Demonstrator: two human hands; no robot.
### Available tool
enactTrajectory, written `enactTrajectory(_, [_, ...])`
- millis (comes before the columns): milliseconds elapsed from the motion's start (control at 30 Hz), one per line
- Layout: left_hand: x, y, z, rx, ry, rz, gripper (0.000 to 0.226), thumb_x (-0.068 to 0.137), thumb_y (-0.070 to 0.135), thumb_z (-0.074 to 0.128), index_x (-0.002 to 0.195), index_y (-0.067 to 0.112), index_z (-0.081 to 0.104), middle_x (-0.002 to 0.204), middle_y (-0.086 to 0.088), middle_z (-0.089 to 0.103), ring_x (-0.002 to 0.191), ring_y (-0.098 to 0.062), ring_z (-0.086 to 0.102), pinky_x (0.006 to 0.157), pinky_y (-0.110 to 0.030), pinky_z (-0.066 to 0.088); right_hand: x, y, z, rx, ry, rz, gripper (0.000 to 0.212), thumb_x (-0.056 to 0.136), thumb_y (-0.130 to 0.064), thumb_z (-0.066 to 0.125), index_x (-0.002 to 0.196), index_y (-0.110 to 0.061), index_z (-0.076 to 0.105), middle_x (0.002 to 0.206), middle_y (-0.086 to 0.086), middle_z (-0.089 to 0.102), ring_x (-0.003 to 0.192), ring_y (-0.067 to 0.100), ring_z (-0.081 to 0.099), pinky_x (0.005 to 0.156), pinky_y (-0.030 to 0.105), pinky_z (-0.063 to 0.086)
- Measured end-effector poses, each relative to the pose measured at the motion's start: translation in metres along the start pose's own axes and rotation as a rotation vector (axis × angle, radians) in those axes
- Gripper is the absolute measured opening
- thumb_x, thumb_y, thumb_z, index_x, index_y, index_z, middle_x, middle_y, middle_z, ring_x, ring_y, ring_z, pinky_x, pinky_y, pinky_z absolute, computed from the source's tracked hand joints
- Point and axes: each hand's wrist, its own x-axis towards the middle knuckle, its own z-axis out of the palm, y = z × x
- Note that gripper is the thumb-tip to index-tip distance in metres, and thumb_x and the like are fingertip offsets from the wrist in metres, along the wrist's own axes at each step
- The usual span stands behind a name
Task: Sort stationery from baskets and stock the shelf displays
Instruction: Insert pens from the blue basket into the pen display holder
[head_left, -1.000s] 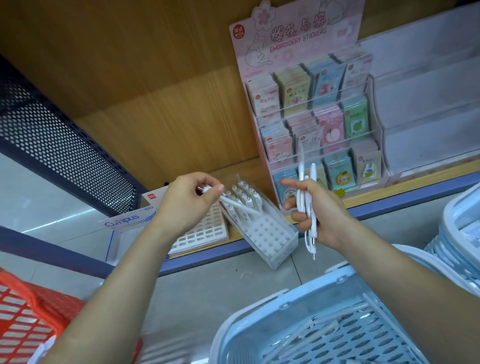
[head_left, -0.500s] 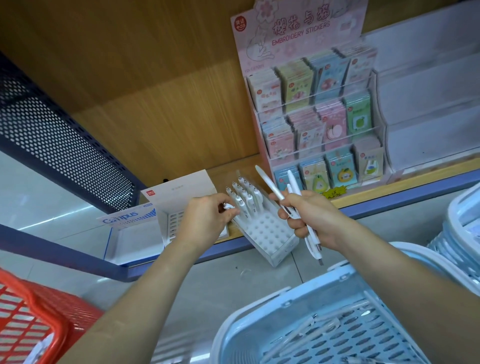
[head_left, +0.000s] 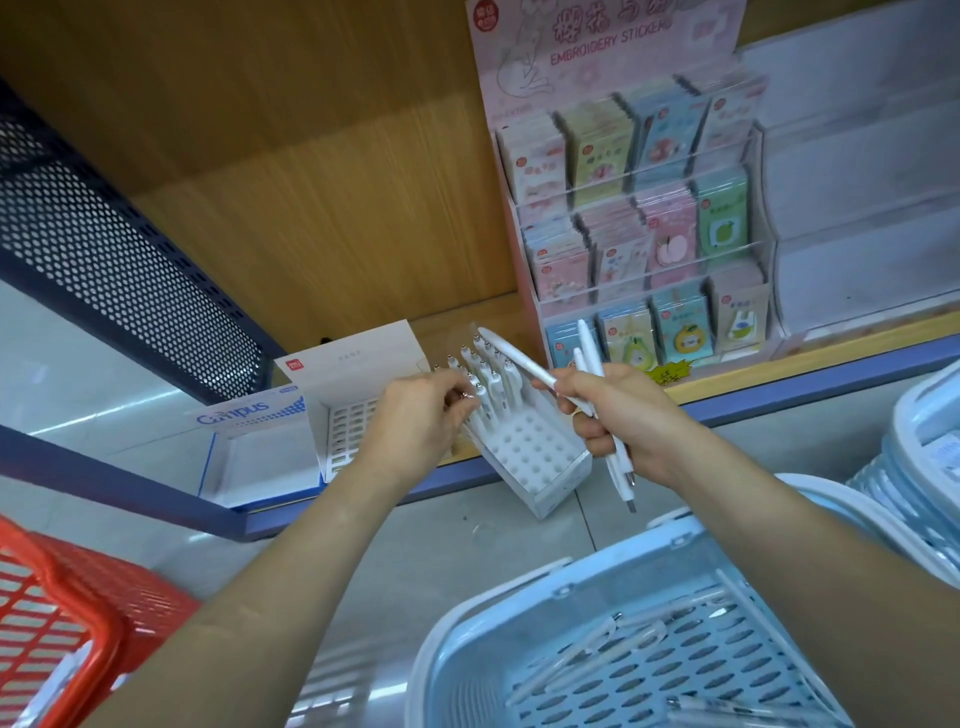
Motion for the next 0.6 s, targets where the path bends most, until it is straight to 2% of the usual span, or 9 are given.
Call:
enactTrajectory(100, [0.0, -0.001, 0.004, 0.058, 0.032, 0.028, 0.011, 0.085, 0.027, 0.072, 0.093, 0.02, 0.075, 0.087, 0.005, 0.068, 0.083, -0.014, 0.059, 0.075, -0.026, 0.045, 0.0, 0.002, -0.001, 0.008, 0.006, -0.049, 0.016, 0.093, -0.007, 0.06, 0.108, -0.01, 0.066, 0.07, 0.003, 0.054, 0.046, 0.01, 0.032, 0.039, 0.019, 0.025])
enactTrajectory(200, [0.002, -0.003, 0.003, 0.085, 0.065, -0.01, 0.008, 0.084, 0.028, 0.073, 0.09, 0.023, 0.076, 0.082, 0.008, 0.056, 0.081, -0.013, 0.053, 0.069, -0.024, 0.037, 0.001, 0.003, -0.002, 0.017, 0.035, -0.087, 0.01, 0.089, -0.005, 0.067, 0.097, -0.01, 0.068, 0.072, 0.008, 0.06, 0.041, 0.008, 0.034, 0.038, 0.018, 0.026])
enactTrajectory(333, [0.003, 0.0, -0.001, 0.092, 0.011, -0.077, 0.011, 0.085, 0.031, 0.072, 0.096, 0.027, 0.072, 0.079, 0.009, 0.049, 0.072, -0.009, 0.046, 0.062, -0.024, 0.032, 0.002, 0.003, -0.003, 0.044, 0.055, -0.098, 0.011, 0.083, -0.002, 0.073, 0.09, -0.009, 0.067, 0.07, 0.01, 0.055, 0.039, 0.007, 0.034, 0.037, 0.017, 0.027])
enactTrajectory(400, [0.004, 0.004, -0.007, -0.101, 0.088, -0.18, 0.016, 0.085, 0.03, 0.072, 0.099, 0.025, 0.066, 0.076, 0.007, 0.054, 0.067, -0.008, 0.049, 0.059, -0.024, 0.035, 0.001, 0.001, -0.004, 0.059, 0.056, -0.104, 0.014, 0.082, 0.002, 0.072, 0.09, -0.009, 0.067, 0.064, 0.007, 0.048, 0.04, 0.006, 0.033, 0.037, 0.017, 0.026])
enactTrajectory(467, [0.005, 0.011, -0.017, -0.423, 0.232, -0.292, 0.012, 0.085, 0.022, 0.071, 0.092, 0.022, 0.061, 0.072, 0.007, 0.056, 0.061, -0.006, 0.05, 0.06, -0.025, 0.04, -0.001, -0.001, -0.005, 0.094, 0.053, -0.109, 0.015, 0.082, 0.005, 0.071, 0.088, -0.008, 0.067, 0.059, 0.003, 0.045, 0.039, 0.006, 0.031, 0.037, 0.017, 0.025])
enactTrajectory(500, [0.004, 0.017, -0.022, -0.495, 0.297, -0.261, 0.012, 0.085, 0.017, 0.07, 0.087, 0.023, 0.06, 0.071, 0.008, 0.056, 0.061, -0.004, 0.049, 0.062, -0.025, 0.042, -0.002, -0.003, -0.005, 0.115, 0.05, -0.113, 0.015, 0.082, 0.005, 0.07, 0.087, -0.008, 0.067, 0.056, 0.002, 0.044, 0.039, 0.006, 0.031, 0.037, 0.017, 0.024])
enactTrajectory(533, [0.002, 0.026, -0.026, -0.461, 0.322, -0.162, 0.014, 0.085, 0.013, 0.069, 0.084, 0.024, 0.061, 0.073, 0.008, 0.057, 0.062, -0.001, 0.049, 0.063, -0.022, 0.043, -0.003, -0.004, -0.005, 0.133, 0.046, -0.118, 0.015, 0.081, 0.006, 0.07, 0.087, -0.009, 0.068, 0.055, 0.001, 0.044, 0.04, 0.006, 0.031, 0.037, 0.017, 0.024])
enactTrajectory(600, [0.0, 0.047, -0.032, -0.251, 0.236, 0.12, 0.01, 0.085, 0.014, 0.069, 0.088, 0.023, 0.067, 0.084, 0.01, 0.06, 0.07, 0.003, 0.05, 0.069, -0.016, 0.042, -0.005, -0.006, -0.005, 0.152, 0.026, -0.128, 0.016, 0.08, 0.006, 0.071, 0.085, -0.009, 0.068, 0.054, 0.0, 0.045, 0.041, 0.007, 0.031, 0.037, 0.017, 0.023])
